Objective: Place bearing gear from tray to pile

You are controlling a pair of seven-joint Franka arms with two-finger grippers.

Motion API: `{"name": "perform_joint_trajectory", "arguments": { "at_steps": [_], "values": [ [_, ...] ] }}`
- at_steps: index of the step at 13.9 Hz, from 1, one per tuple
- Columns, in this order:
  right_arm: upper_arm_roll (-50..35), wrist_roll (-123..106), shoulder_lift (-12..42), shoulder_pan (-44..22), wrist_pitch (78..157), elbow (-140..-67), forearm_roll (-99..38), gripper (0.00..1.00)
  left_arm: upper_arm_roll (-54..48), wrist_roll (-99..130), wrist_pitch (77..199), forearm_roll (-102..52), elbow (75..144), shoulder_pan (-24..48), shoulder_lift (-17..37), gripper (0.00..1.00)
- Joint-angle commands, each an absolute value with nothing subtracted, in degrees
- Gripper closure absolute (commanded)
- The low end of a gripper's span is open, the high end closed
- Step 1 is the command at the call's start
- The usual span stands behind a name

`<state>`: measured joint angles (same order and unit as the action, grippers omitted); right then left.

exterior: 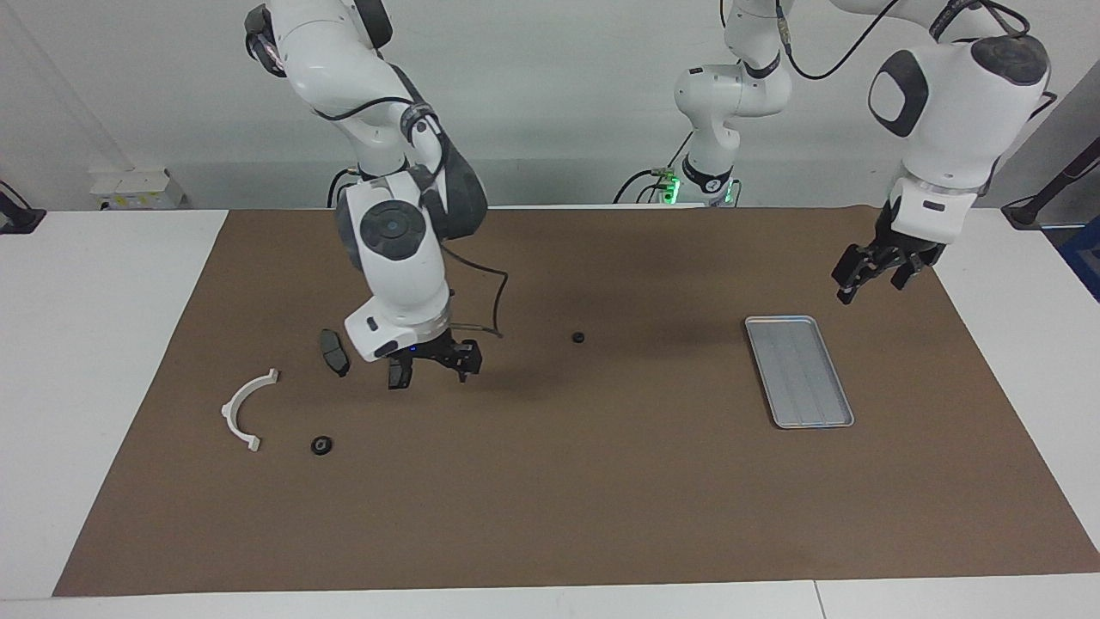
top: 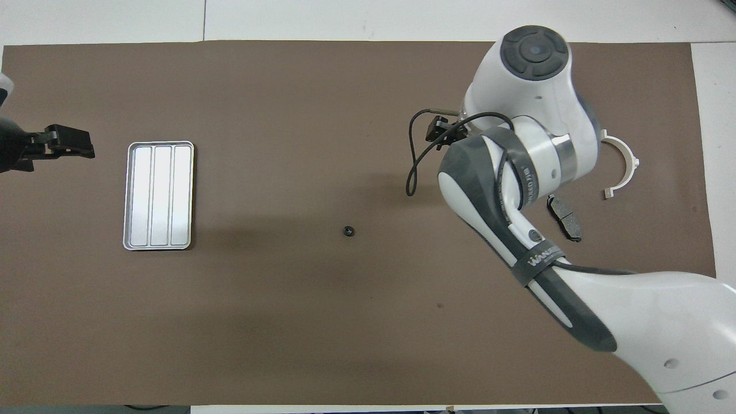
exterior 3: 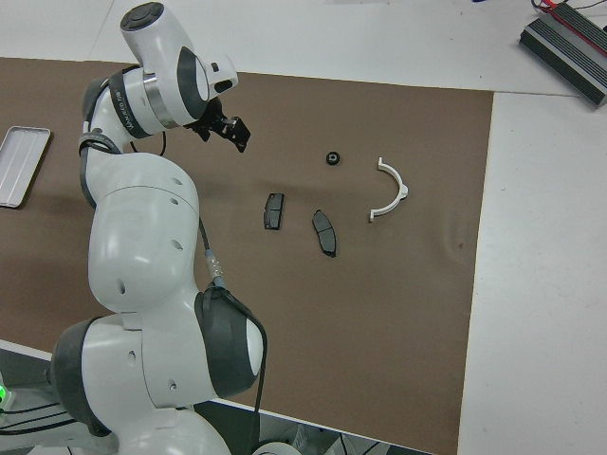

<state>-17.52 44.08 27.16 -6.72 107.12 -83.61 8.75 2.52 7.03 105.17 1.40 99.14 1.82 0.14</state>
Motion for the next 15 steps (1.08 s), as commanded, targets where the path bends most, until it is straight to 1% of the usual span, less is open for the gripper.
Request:
{"name": "perform_joint_trajectory", "arguments": {
  "at_steps": [1,4,5,7,9,10,13,15],
  "values": [
    [-17.49,57.52,27.51,-11.32,107.05,-83.06,7.29,0.0,1.67,3.69,100.03,-0.35,99.32,-0.34,-3.59,0.0],
    [-17.32,69.05,30.57,-18.26,107.83,-82.88,8.08,0.0,2.11,3.69,95.2,-0.62,100.89,-0.7,-6.93,0.0],
    [-17.31,72.21,31.46,-19.93,109.93,-82.79,8.17,0.0,2.28,3.6,95.71,-0.53,101.86,-0.62,-7.29,0.0],
    [-17.14,77.5,33.56,-22.58,112.58,-82.79,8.35,0.0,2.2,3.78,96.25,-0.09,99.68,-0.09,-6.16,0.0],
    [-17.14,81.89,34.89,-24.16,115.13,-82.79,8.96,0.0,1.76,3.69,90.13,0.52,92.41,0.35,-2.83,0.0],
    [-17.14,83.39,35.59,-25.21,116.09,-82.79,9.57,0.0,1.5,3.69,87.91,0.7,89.85,0.44,-1.94,0.0],
    [-17.14,86.65,35.95,-25.75,119.53,-84.46,10.9,0.0,1.41,0.36,90.34,0.27,91.22,1.32,-1.76,0.0],
    [-17.14,86.75,35.6,-25.66,121.27,-88.13,10.99,0.0,1.32,0.35,90.27,0.35,90.97,1.67,-1.32,0.0]
  ]
}}
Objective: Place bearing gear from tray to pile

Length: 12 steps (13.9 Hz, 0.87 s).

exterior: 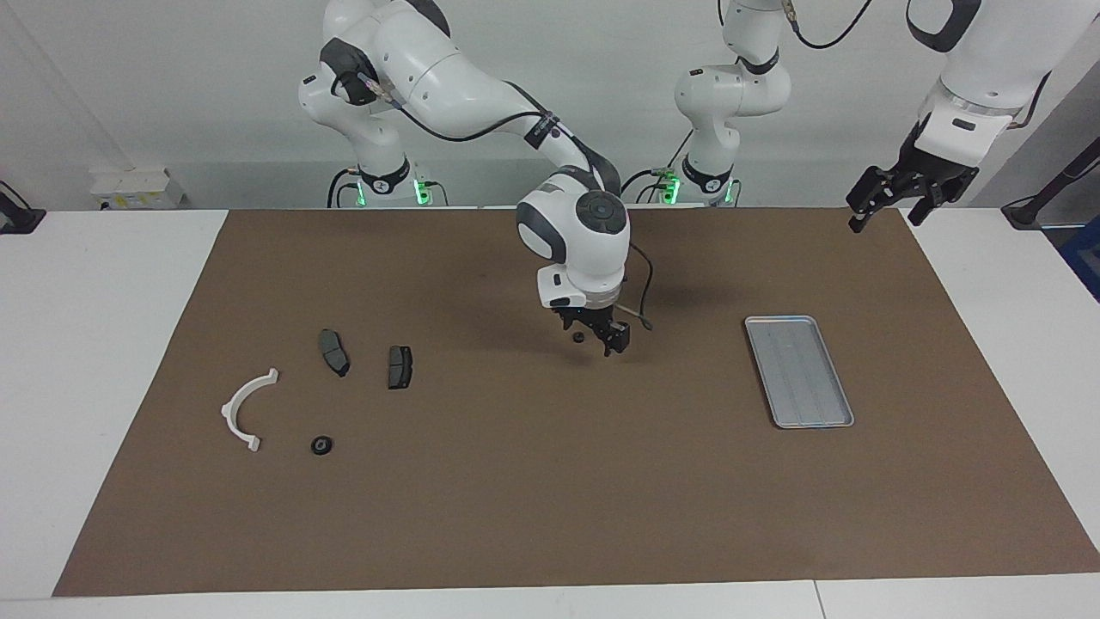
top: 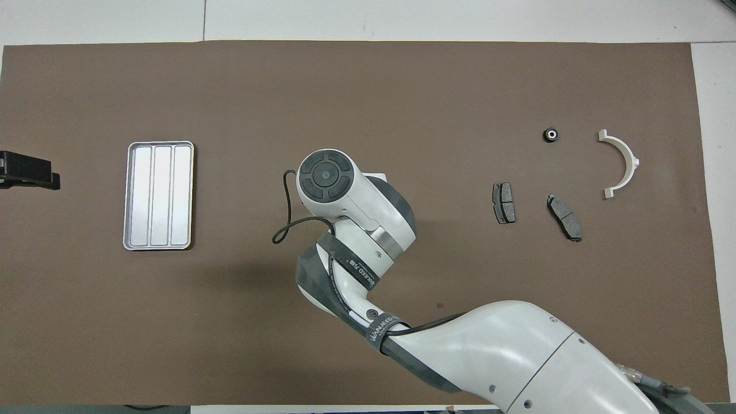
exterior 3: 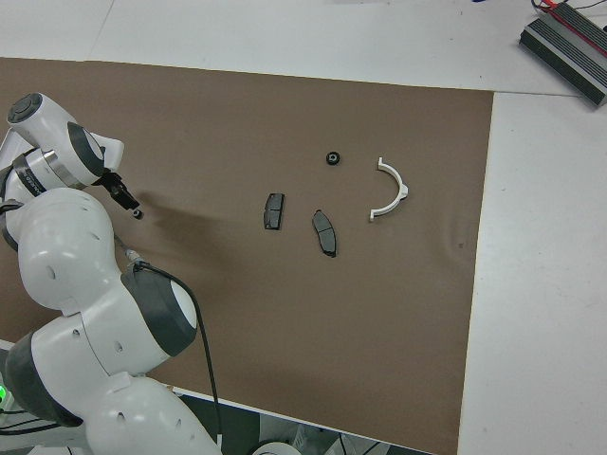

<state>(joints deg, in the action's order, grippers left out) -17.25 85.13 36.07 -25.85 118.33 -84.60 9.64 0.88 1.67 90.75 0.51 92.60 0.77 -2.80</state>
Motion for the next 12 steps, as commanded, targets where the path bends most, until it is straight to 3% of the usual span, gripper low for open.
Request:
{"name": "perform_joint_trajectory", "arguments": {
  "at_steps": [1,7,8,11,12],
  "values": [
    [-17.14,86.75,34.81,-25.58,122.25,-90.5,10.99,0.0,1.32,0.44,90.0,0.18,90.71,2.54,-1.32,0.0],
    [-17.4,86.75,33.4,-25.84,119.45,-92.9,10.63,0.02,0.26,0.62,90.53,-2.02,90.79,3.78,-0.97,0.0],
    [-17.32,86.75,33.31,-25.84,119.44,-92.9,10.72,0.1,0.26,0.7,90.35,-2.02,90.7,3.87,-0.27,0.0],
    [-17.31,86.75,33.4,-25.84,120.23,-92.9,10.72,0.52,0.26,0.53,86.85,-1.5,90.35,3.87,-0.18,0.0],
    [-17.31,86.84,33.31,-25.84,120.58,-93.07,10.72,0.59,0.26,0.53,85.53,-1.49,90.35,3.78,-0.18,0.0]
  ]
}}
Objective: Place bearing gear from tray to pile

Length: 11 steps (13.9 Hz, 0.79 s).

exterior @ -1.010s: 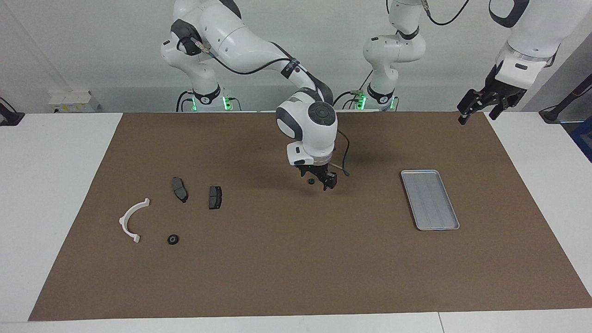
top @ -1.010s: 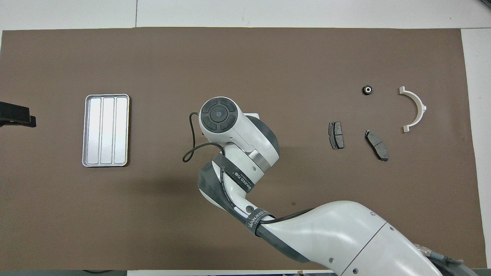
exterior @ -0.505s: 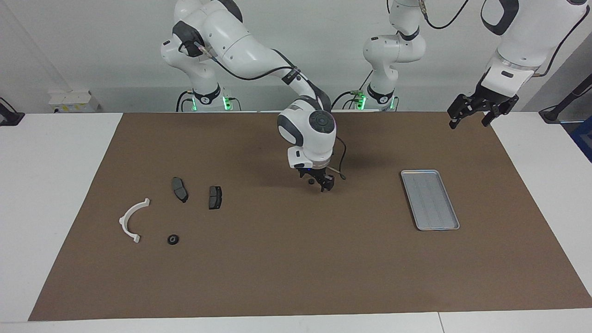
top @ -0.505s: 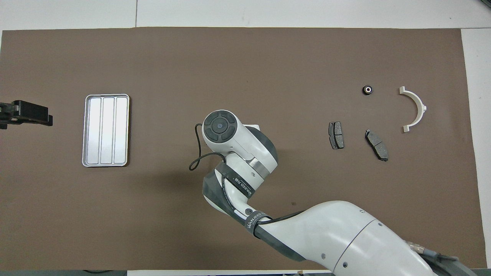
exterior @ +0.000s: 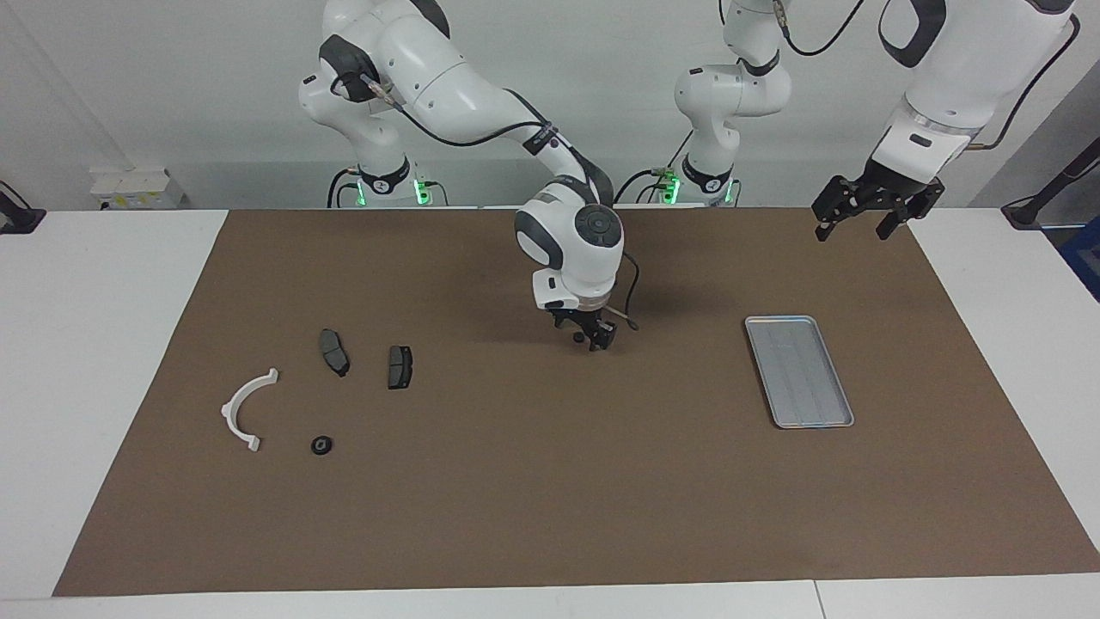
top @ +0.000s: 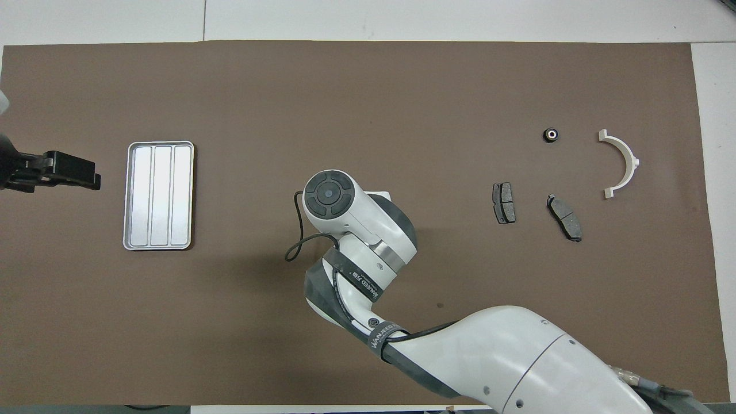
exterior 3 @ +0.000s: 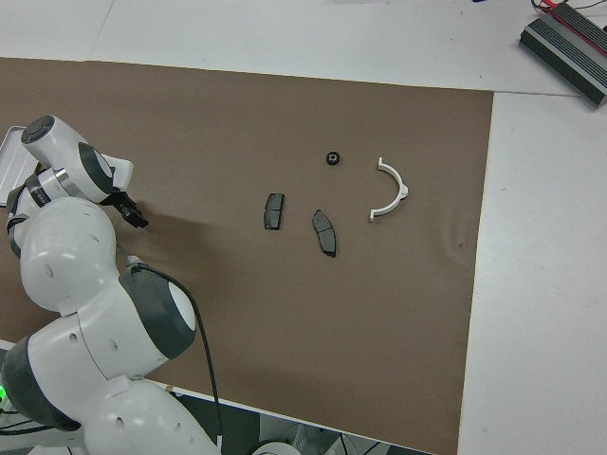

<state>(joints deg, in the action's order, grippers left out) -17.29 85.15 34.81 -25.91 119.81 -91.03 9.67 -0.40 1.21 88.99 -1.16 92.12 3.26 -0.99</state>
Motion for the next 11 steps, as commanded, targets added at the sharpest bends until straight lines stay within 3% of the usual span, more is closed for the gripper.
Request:
{"name": "perform_joint_trajectory", "arguments": {
  "at_steps": [1,2,4,8,11],
  "values": [
    [-17.4,86.84,33.31,-25.84,120.93,-93.16,10.72,0.64,0.26,0.44,84.56,-1.41,90.44,3.78,-0.18,0.0],
    [-17.4,86.84,33.31,-25.84,121.37,-93.51,10.72,0.73,0.26,0.44,84.2,-1.41,90.44,3.78,-0.26,0.0],
    [-17.4,86.66,33.22,-25.84,122.08,-93.78,10.72,1.0,0.35,0.44,84.2,-1.32,90.27,3.78,-0.09,0.0],
    [-17.31,86.05,33.22,-25.58,120.07,-92.73,10.9,1.0,0.44,0.44,84.29,-1.14,90.18,3.69,0.61,0.0],
    [-17.31,77.92,33.49,-23.65,107.54,-83.44,10.81,1.0,0.35,0.27,85.34,-1.32,90.7,3.78,0.44,0.0]
  ]
}}
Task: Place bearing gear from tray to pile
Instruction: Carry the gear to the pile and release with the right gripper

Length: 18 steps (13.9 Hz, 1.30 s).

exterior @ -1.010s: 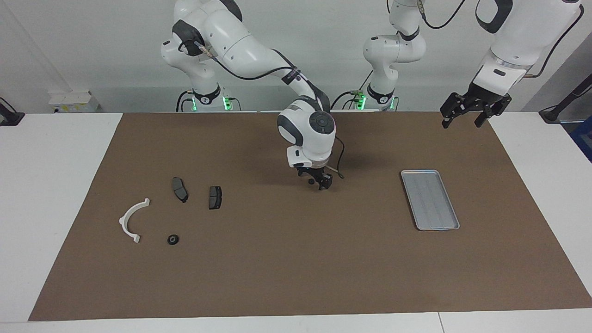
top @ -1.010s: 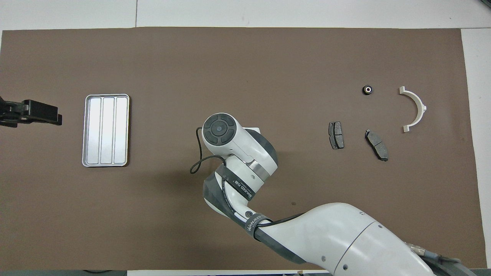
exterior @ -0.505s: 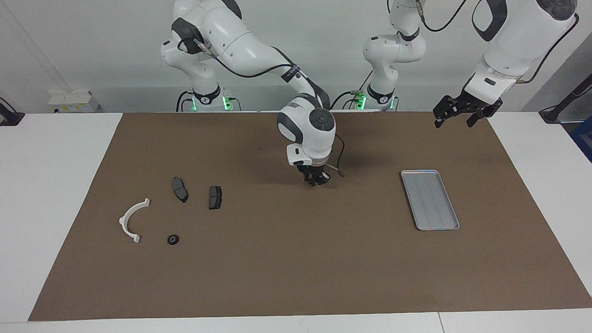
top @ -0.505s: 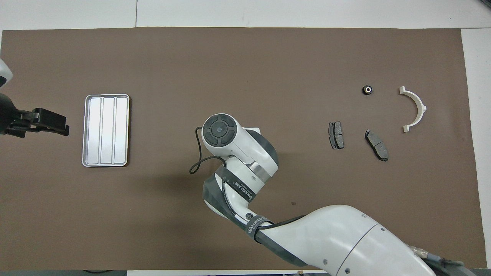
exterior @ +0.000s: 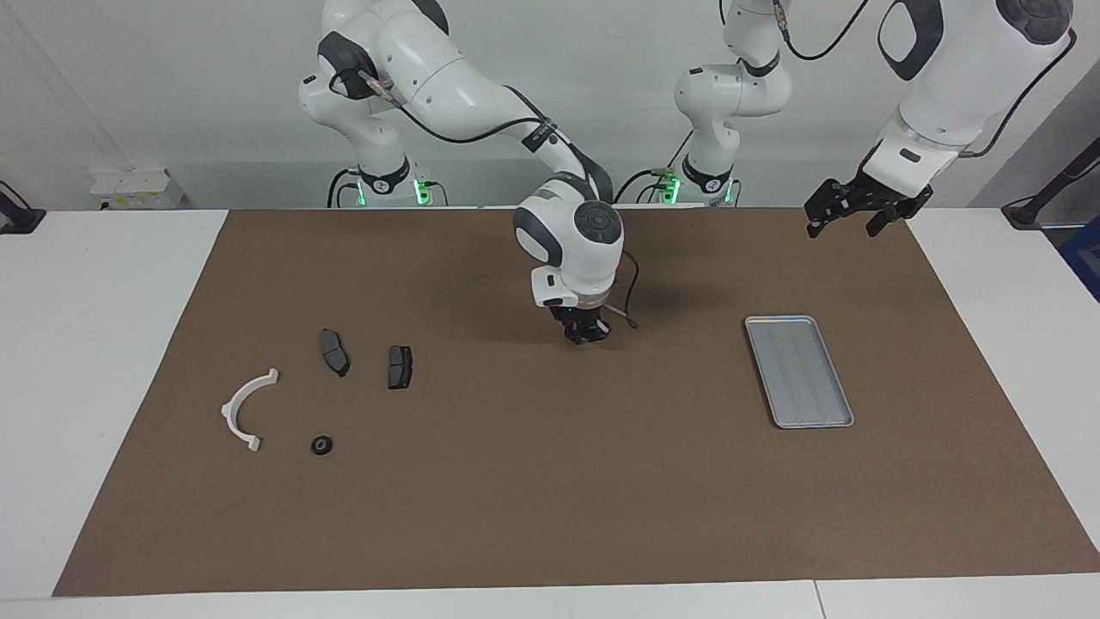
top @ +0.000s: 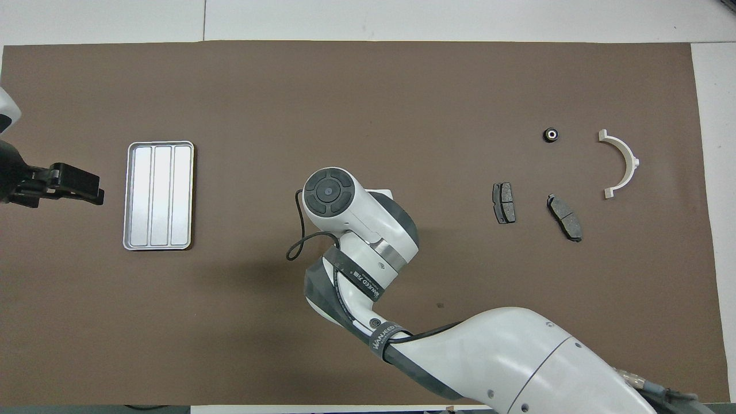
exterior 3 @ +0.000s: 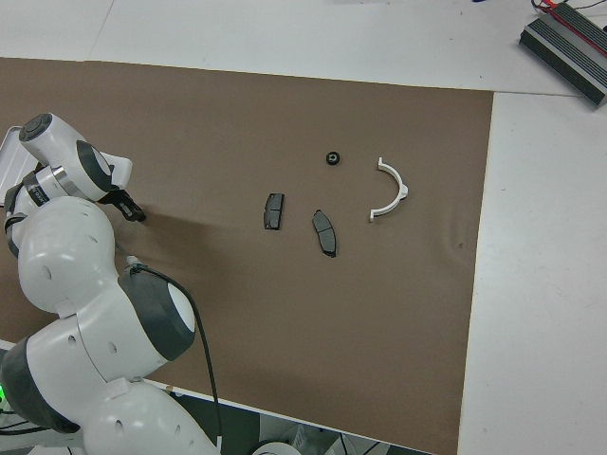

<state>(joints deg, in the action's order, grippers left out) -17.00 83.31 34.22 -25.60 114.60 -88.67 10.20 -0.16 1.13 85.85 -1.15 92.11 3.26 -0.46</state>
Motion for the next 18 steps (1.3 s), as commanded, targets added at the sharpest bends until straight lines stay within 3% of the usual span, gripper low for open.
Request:
{"name": "perform_joint_trajectory", "arguments": {
  "at_steps": [1,3,6,11,18],
  "values": [
    [-17.31,73.0,33.14,-21.29,104.01,-81.15,10.72,1.0,0.35,0.18,85.78,-1.41,91.05,3.78,0.27,0.0],
    [-17.4,61.15,30.95,-16.37,99.25,-79.37,10.72,1.0,0.35,0.18,86.83,-1.41,92.72,3.78,-0.35,0.0],
    [-17.14,41.99,29.44,-9.34,99.05,-79.45,10.99,1.0,0.35,0.44,87.19,-1.41,94.3,3.69,-1.14,0.0],
    [-17.14,17.08,28.83,4.73,116.68,-90.94,10.9,1.0,0.35,0.88,89.21,-1.49,96.59,3.51,-2.37,0.0],
    [-16.96,12.84,33.66,7.82,128.13,-93.34,13.18,1.0,0.26,0.09,91.22,-1.49,98.16,3.78,-2.98,0.0]
  ]
}}
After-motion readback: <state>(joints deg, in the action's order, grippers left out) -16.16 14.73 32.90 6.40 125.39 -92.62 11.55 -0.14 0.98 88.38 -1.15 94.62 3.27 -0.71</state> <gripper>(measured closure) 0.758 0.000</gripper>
